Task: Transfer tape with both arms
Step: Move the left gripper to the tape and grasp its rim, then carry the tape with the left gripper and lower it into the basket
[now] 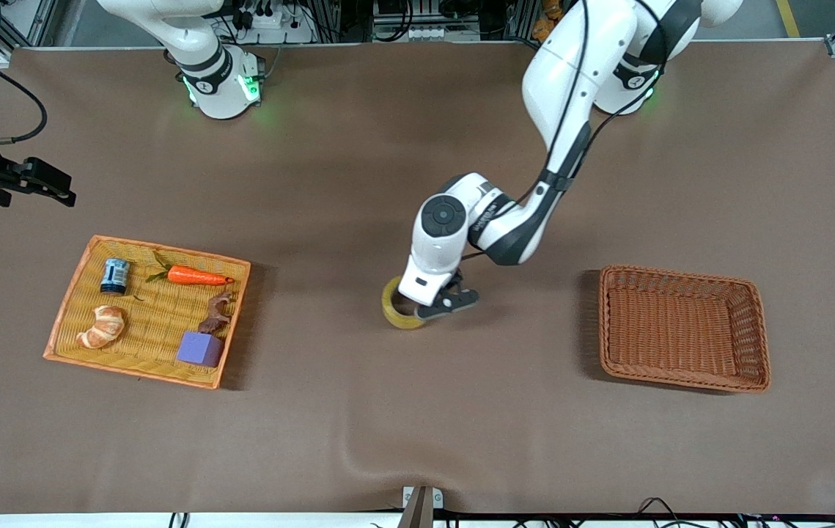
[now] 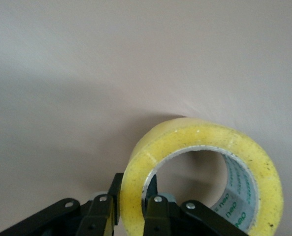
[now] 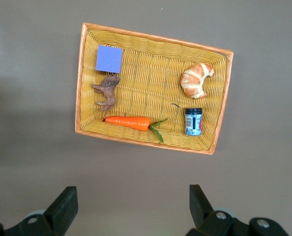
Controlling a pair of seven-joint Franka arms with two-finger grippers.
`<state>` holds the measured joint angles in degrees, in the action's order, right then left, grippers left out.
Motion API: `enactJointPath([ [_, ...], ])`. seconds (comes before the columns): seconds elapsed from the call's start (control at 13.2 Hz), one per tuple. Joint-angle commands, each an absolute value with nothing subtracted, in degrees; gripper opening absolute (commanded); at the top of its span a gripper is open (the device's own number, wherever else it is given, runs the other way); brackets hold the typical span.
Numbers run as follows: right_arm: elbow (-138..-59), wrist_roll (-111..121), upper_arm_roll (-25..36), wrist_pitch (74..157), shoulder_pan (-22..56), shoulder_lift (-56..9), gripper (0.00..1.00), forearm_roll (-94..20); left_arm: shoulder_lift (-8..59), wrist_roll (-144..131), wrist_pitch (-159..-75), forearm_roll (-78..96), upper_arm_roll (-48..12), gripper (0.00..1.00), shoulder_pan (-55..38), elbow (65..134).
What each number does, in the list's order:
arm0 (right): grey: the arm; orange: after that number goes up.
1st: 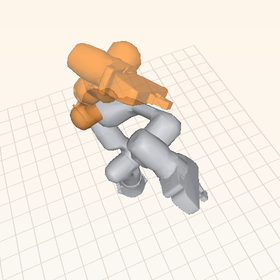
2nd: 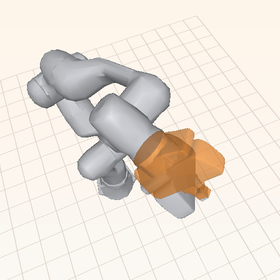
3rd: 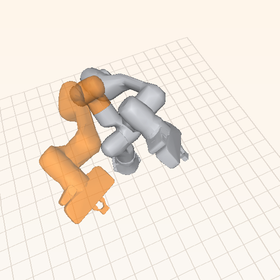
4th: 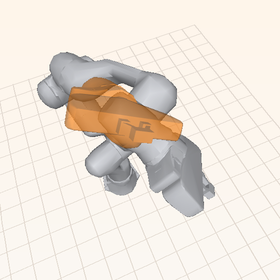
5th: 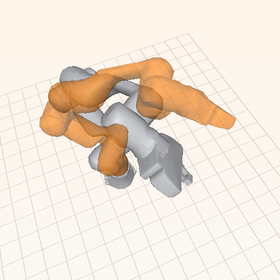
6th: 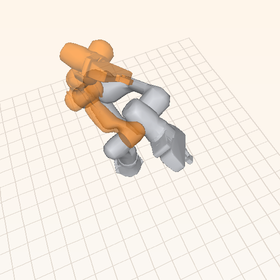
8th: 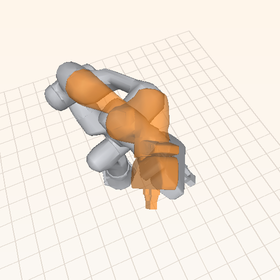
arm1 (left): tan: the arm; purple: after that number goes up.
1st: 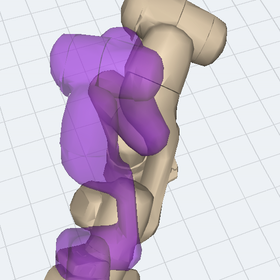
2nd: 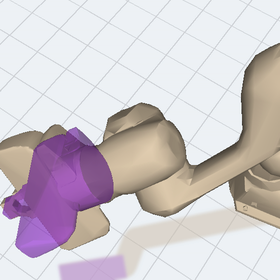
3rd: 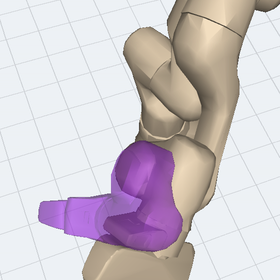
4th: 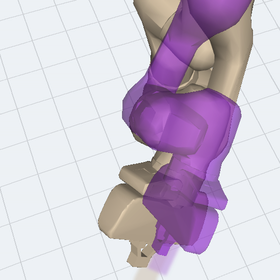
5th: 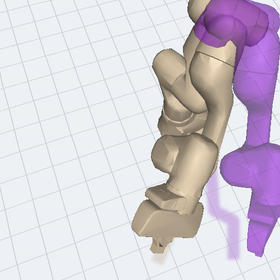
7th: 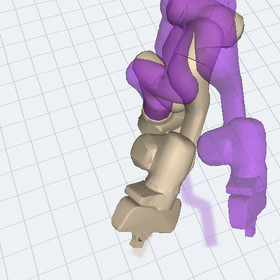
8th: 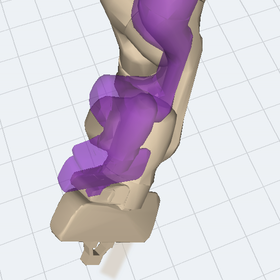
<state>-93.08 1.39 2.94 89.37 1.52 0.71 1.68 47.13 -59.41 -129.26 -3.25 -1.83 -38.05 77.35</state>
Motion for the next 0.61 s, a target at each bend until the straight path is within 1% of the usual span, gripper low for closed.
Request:
enactJointPath([
  [0.0, -95.1, 3.8, 1.9, 89.5, -1.4, 2.5, 1.00, 1.9, 35.2, -50.8, -118.0, -4.7, -1.5, 0.00, -30.0, 80.2],
  [0.08, -95.1, 6.0, 1.9, 89.6, -2.4, 2.3, 1.00, 1.9, 32.5, -45.8, -115.1, -4.6, -1.6, 0.00, -26.8, 81.3],
  [0.3, -95.1, 6.2, 1.8, 90.2, -2.6, 2.1, 1.00, 1.9, 28.2, -30.4, -108.7, -4.6, -1.8, 0.00, -17.3, 84.5],
  [0.53, -95.2, 5.1, 1.4, 90.0, -2.2, 2.2, 1.00, 1.2, 26.2, -16.7, -108.6, -4.7, -1.8, 0.00, -7.9, 89.6],
])
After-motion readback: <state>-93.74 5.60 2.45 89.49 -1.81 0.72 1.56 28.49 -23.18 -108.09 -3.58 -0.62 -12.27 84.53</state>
